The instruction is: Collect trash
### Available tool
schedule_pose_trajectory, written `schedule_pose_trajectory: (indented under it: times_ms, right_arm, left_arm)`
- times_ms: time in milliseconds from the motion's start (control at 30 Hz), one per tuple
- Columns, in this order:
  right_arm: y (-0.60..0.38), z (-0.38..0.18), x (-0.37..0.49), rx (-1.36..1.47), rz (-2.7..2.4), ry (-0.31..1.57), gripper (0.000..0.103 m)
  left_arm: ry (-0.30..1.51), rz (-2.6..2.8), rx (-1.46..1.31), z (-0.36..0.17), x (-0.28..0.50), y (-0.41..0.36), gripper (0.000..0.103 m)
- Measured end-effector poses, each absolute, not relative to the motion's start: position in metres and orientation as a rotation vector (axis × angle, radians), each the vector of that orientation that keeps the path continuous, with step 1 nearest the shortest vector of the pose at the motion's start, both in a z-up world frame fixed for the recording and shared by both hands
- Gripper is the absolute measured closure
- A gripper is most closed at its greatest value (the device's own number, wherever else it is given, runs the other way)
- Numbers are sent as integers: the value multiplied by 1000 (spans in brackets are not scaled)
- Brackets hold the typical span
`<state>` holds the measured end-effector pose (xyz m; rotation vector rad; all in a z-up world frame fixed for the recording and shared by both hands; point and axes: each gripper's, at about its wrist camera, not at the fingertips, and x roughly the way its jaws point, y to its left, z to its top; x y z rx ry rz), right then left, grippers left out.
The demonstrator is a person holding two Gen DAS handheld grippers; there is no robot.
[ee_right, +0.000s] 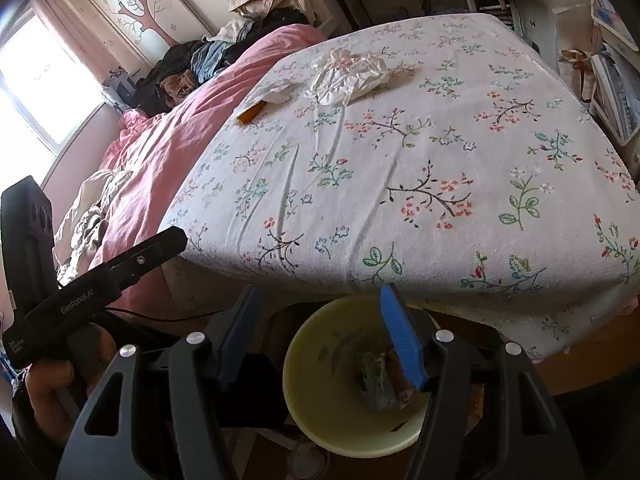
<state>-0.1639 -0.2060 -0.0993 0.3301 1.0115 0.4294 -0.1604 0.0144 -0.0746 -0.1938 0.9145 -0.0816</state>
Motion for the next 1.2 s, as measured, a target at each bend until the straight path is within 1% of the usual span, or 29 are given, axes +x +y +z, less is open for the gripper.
schedule_pose_trajectory:
  times_ms: [600,1200]
  right_arm:
    - [-210,-95,-165,324,403,976,37]
    - [-210,-93,-165,310,390,963,36]
  left_arm:
    - [923,-68,-199,-77,-157,16,20]
    - [923,-68,-201,-77,-156,16,19]
